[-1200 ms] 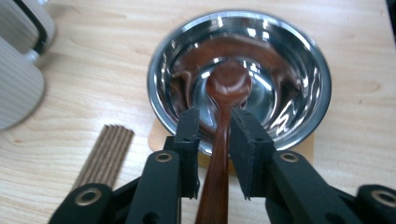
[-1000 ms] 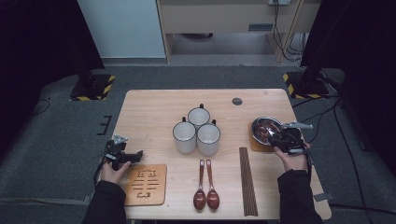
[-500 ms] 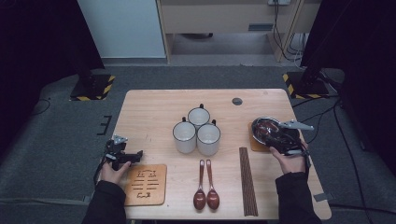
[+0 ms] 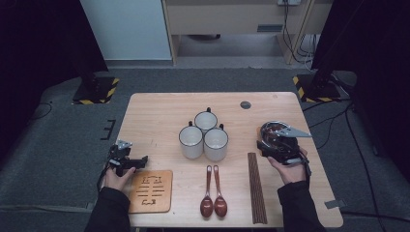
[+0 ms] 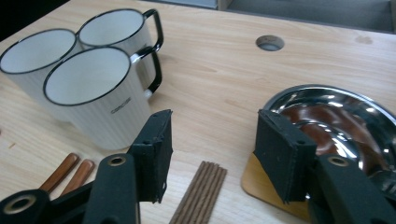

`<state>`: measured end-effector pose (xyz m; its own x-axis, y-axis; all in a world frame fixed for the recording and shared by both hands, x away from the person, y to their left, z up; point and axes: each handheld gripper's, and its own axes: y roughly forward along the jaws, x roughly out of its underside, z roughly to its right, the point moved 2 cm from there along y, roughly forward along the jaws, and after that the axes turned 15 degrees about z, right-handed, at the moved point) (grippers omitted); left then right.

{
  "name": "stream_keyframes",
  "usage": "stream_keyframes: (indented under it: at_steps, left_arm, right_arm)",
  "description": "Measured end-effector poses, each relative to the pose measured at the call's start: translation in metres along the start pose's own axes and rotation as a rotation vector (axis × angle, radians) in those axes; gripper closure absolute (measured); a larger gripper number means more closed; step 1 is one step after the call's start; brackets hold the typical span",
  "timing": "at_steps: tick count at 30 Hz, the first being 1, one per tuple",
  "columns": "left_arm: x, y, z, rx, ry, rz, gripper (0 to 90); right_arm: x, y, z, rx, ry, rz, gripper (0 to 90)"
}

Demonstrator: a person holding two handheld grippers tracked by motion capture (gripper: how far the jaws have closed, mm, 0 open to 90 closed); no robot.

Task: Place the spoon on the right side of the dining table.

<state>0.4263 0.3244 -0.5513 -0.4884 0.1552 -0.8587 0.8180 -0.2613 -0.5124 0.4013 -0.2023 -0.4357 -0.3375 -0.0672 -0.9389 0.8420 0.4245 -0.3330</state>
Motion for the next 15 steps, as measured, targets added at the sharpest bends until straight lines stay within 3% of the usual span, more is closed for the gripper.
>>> stream_keyframes:
  at_steps: [15]
  left_arm:
    - [0.0,0.0,0.0,0.0,0.0,0.0,0.0]
  right_arm:
    - [0.028,0.006,-0.019,-0.068,-0.017,-0.049,37.1]
